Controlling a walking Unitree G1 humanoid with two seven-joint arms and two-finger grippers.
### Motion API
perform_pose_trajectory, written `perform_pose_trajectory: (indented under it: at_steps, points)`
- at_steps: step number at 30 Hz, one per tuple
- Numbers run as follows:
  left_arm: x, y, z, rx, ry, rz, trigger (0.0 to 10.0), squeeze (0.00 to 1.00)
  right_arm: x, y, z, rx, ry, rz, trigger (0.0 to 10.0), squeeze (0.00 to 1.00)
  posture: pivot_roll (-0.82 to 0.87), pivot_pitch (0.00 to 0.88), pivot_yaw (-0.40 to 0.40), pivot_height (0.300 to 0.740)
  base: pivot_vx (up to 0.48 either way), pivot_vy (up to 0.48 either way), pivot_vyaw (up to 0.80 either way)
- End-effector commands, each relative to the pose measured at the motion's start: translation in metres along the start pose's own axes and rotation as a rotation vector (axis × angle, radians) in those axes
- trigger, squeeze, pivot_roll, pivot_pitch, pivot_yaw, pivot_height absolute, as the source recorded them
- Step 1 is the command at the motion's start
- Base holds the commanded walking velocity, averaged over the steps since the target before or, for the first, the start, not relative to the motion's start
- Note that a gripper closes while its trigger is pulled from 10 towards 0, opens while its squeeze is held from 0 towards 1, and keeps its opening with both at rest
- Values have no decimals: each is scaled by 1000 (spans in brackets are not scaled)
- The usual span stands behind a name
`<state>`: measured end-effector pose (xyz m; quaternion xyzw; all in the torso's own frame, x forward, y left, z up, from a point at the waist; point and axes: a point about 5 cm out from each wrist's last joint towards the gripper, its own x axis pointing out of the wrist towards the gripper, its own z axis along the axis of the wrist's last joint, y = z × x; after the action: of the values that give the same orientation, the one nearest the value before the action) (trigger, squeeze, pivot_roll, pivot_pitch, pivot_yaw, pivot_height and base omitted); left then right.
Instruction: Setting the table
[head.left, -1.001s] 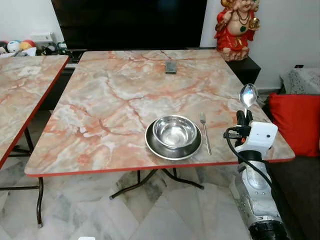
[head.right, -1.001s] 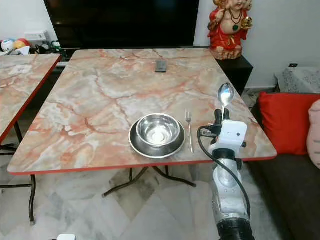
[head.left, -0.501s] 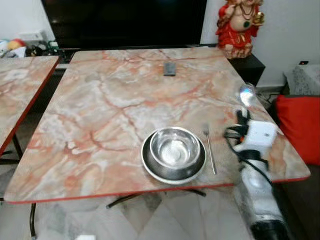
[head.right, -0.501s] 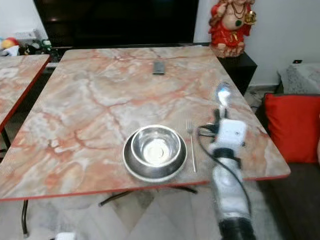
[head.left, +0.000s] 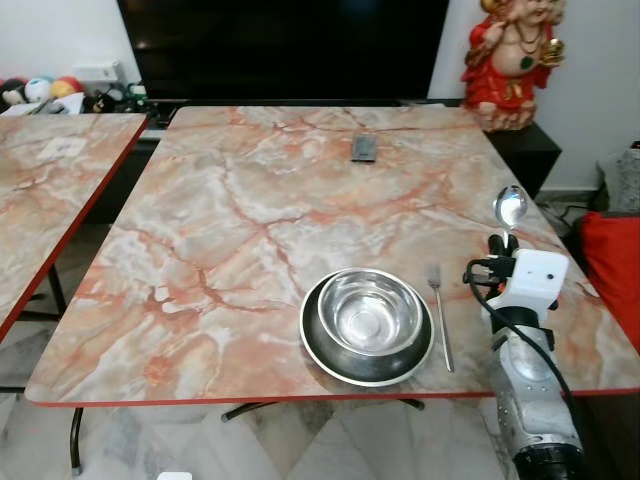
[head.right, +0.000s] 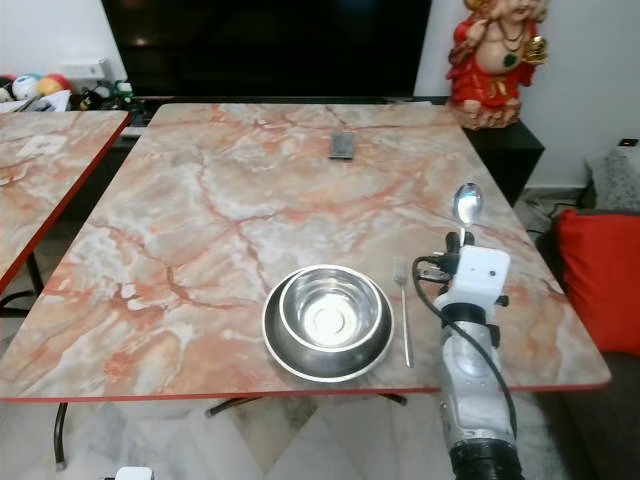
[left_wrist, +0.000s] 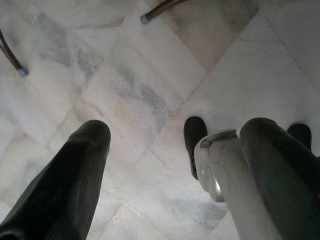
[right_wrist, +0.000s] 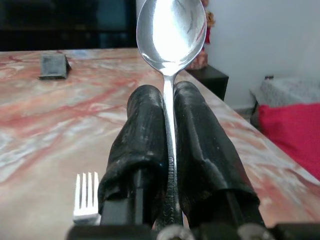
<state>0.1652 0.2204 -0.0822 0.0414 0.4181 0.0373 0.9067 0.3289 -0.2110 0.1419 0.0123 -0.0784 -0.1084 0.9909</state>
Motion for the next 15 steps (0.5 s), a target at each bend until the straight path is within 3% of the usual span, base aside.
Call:
perform_pose_trajectory:
  at_steps: [1, 5, 8, 15]
  points:
    - [-3, 2, -10, -10, 36, 3, 10000, 0, 0, -6, -3, 15, 66, 10, 10000, 0, -9, 99, -12, 740, 0, 0, 0]
    - [-3, 3, -11, -9, 40, 2, 10000, 0, 1, -6, -9, 39, 146, 92, 10000, 0, -11, 100, -12, 740, 0, 0, 0]
    - [-3, 2, -11, -10, 41, 0, 10000, 0, -1, -7, -22, -24, 256, 148, 10000, 0, -11, 97, -11, 740, 0, 0, 0]
    - [-2, 1, -8, -8, 42, -3, 10000, 0, -5, 0, -37, 1, 384, 226, 10000, 0, -14, 94, -7, 740, 0, 0, 0]
